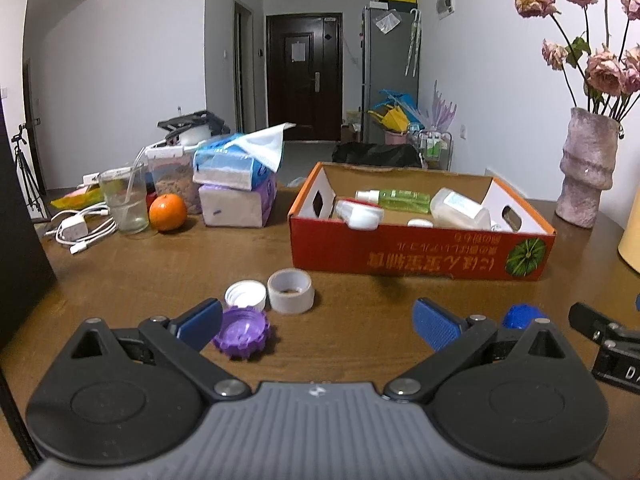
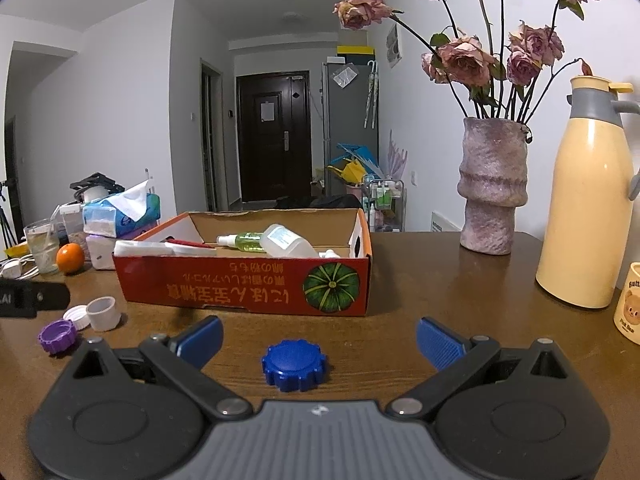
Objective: Organize rigid objects
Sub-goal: 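Grasp the blue cap with the right gripper while the left grasps the purple cap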
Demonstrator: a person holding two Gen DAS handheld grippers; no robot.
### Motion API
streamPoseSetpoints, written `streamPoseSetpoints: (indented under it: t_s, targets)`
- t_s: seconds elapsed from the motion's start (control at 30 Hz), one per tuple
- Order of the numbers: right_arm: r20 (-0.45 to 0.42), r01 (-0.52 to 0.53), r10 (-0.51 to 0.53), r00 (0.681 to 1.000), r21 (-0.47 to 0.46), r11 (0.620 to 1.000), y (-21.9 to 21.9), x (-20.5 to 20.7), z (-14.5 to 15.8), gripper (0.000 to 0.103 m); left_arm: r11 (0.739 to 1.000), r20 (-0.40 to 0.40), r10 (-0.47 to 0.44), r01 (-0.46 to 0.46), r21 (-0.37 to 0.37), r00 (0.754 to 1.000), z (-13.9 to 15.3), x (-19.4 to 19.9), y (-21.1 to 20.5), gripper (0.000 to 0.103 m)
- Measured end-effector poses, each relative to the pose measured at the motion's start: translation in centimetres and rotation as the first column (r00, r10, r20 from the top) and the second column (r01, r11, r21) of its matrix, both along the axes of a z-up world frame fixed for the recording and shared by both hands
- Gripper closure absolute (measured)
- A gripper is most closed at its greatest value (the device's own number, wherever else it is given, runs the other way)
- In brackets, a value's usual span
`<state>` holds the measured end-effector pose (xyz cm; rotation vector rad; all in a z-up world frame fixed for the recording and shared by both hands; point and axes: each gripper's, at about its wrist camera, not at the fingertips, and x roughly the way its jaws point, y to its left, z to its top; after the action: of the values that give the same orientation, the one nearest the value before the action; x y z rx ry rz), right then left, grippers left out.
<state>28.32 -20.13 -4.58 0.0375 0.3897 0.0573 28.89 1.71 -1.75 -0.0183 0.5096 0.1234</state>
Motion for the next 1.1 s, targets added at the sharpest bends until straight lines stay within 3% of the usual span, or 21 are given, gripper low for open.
streamPoseSetpoints:
  t_s: [0.63, 1.1]
  targets:
    - [-0.070, -0.024, 0.022, 0.997, -0.022, 0.999, 1.2, -0.7, -1.4, 0.000, 1.000, -0.063, 0.003, -0.002, 0.008, 0.998, -2.0, -0.1, 2.1, 0.000]
    - [-0.203, -0.025, 0.014, 0.979, -0.053, 0.998, 2.6, 4.6, -3.7, 0.007, 0.999, -0.119, 0.033, -0.034, -0.005, 0.992, -3.1, 1.7, 4.2, 0.000]
